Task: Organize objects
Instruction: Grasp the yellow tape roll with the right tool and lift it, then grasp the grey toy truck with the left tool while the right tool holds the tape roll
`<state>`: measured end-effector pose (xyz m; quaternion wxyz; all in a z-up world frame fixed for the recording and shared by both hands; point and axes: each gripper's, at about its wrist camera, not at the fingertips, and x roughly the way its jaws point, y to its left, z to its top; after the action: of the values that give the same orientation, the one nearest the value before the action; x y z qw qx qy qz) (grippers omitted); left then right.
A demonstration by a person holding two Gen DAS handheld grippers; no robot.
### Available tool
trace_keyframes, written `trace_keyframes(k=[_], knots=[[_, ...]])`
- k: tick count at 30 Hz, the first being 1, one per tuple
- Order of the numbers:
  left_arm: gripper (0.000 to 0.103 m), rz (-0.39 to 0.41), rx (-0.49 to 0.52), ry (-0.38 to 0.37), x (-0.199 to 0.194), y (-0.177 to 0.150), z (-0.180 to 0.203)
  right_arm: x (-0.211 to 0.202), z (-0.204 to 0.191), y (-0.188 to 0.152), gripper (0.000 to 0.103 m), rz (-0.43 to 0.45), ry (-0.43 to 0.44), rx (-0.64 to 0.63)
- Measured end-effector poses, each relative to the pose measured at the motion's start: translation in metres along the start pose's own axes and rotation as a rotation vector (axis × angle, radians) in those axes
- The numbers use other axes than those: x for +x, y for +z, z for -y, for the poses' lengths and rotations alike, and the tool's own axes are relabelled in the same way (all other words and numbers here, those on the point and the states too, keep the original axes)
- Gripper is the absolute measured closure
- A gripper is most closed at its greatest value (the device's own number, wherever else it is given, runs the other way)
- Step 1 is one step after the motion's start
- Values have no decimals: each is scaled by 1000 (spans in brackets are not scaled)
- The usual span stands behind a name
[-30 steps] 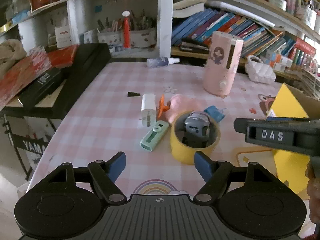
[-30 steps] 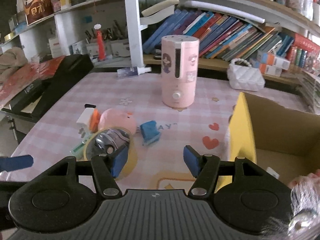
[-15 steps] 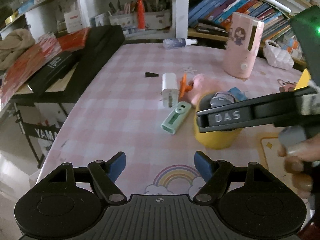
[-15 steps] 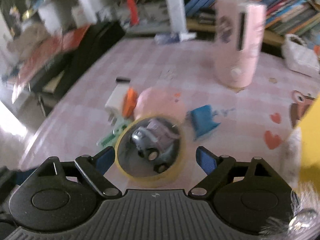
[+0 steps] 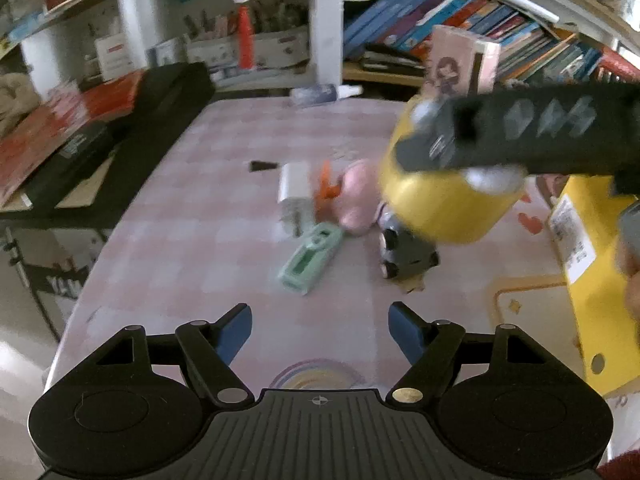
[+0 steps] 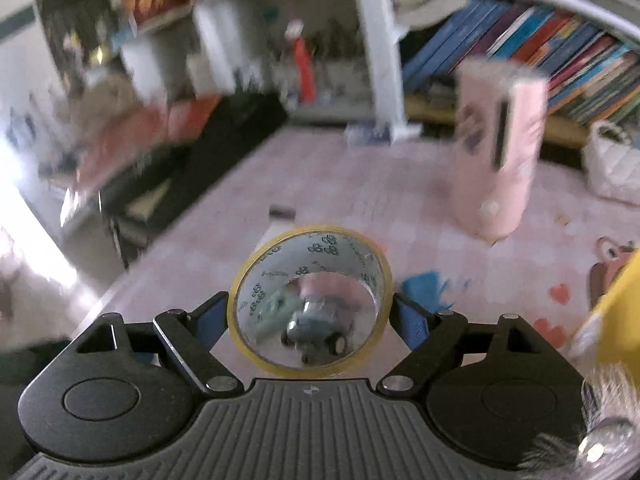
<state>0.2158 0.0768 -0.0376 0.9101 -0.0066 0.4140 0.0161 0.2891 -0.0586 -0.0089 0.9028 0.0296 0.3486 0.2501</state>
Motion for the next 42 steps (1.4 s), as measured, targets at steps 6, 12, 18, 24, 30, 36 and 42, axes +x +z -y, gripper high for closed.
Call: trace_keyframes(k=[6,12,18,24,30,36,42], knots=[[28,25,46,-79,14,14,24,-36,31,12,19,105,-139,91],[32,42,92,-119,34,30,49,-50,51,12,19,145,-183,134],[33,46,155,-145,55,39,72,-56,58,12,19,172,-215,128],[38,27,184,-127,80,43,80,-60,69,11,19,177,-245,137],[61,-5,179,-148,92,43,77,-61,71,9,19,174,-248,143],[61,40,147,-181,66,38,64,-63,65,7,19,178,-236,140],[61,82,69,-188,28,30,36,-64,51,5,19,175,-210,130]])
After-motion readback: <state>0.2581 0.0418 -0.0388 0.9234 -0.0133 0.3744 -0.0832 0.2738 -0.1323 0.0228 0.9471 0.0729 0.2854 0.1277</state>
